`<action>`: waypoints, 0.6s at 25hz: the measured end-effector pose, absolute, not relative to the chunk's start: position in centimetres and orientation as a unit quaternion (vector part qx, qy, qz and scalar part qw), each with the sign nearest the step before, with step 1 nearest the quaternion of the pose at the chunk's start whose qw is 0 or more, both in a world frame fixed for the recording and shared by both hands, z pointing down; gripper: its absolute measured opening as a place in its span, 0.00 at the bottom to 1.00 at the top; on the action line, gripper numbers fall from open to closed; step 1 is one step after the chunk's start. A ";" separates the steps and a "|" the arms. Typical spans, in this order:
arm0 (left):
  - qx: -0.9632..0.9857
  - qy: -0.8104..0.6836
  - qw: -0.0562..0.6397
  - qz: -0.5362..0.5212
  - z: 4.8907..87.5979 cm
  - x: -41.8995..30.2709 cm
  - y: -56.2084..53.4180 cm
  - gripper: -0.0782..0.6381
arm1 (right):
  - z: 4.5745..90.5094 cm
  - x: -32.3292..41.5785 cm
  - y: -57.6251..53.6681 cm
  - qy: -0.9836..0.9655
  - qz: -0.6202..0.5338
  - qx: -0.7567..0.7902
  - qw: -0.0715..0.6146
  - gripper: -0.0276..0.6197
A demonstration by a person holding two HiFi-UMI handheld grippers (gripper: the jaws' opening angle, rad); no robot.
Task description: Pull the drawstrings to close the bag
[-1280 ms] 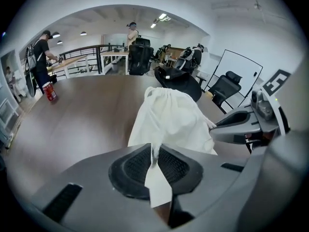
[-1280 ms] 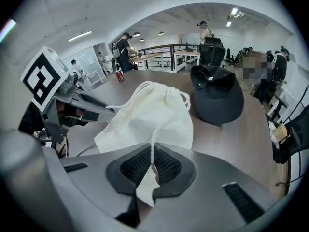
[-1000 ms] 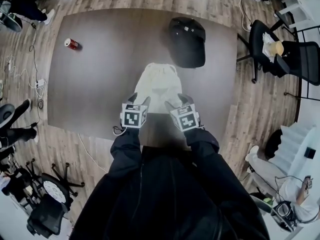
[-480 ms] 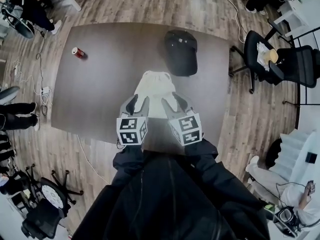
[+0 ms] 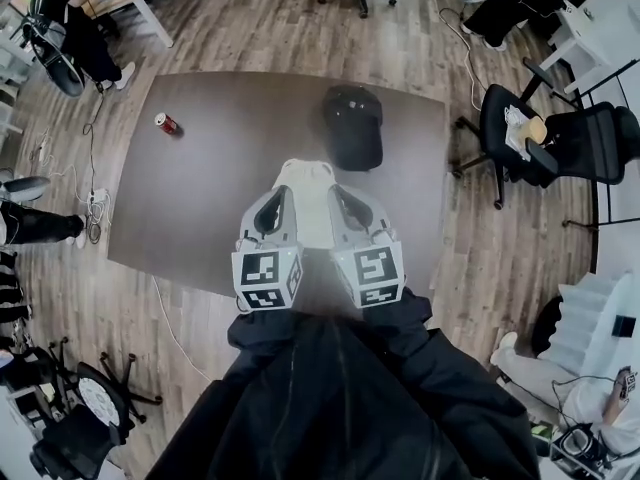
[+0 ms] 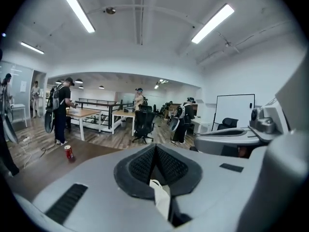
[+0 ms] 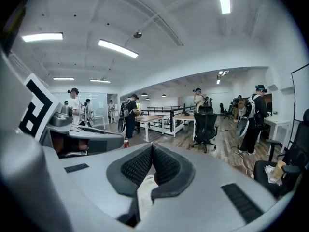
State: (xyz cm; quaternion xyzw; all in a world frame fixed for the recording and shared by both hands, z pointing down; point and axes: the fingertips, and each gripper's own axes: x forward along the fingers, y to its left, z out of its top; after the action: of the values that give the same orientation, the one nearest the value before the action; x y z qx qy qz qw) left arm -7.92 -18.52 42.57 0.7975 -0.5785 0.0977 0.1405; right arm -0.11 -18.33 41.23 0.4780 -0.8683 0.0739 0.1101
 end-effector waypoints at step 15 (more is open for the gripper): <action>0.801 -0.588 0.085 0.078 37.2 -5.1 -15.7 0.15 | 36.4 1.6 -15.8 -0.874 0.035 0.478 0.078 0.07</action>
State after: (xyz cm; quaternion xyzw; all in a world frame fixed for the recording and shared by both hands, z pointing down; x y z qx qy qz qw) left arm -5.08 -15.72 37.25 0.8006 -0.5879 0.0784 0.0851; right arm 1.60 -15.75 36.36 0.4780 -0.8742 0.0346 0.0784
